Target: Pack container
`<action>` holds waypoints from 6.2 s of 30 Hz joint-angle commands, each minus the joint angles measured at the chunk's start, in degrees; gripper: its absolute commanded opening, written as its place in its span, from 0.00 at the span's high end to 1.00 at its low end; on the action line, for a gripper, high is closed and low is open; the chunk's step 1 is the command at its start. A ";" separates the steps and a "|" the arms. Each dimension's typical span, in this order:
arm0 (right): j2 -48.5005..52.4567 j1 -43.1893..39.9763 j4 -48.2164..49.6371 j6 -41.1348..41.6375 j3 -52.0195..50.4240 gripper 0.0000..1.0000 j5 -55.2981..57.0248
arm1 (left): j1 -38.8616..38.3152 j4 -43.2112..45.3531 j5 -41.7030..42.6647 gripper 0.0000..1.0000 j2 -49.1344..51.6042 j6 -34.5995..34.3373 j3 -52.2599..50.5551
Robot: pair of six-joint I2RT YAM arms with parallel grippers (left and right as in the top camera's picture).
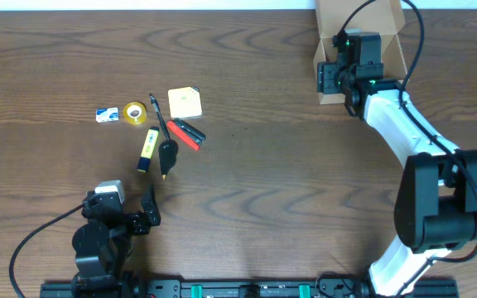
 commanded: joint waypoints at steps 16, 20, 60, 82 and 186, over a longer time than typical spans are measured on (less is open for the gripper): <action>3.02 2.95 0.37 -0.15 1.14 0.71 1.53 | -0.22 0.04 -0.04 0.05 -0.37 -0.61 -0.90; 3.41 2.95 0.39 -0.17 1.14 0.72 1.51 | -0.24 0.04 -0.04 0.05 -0.37 -0.61 -0.90; -2.14 39.43 -14.82 44.85 6.75 0.98 14.86 | -0.22 0.04 -0.04 0.04 -0.37 -0.61 -0.90; -4.22 38.99 -14.69 36.35 10.05 0.01 8.28 | -0.22 0.04 -0.04 0.05 -0.37 -0.61 -0.90; 4.13 10.29 -34.34 7.52 12.15 0.01 -4.15 | -0.24 0.04 -0.04 0.05 -0.37 -0.61 -0.90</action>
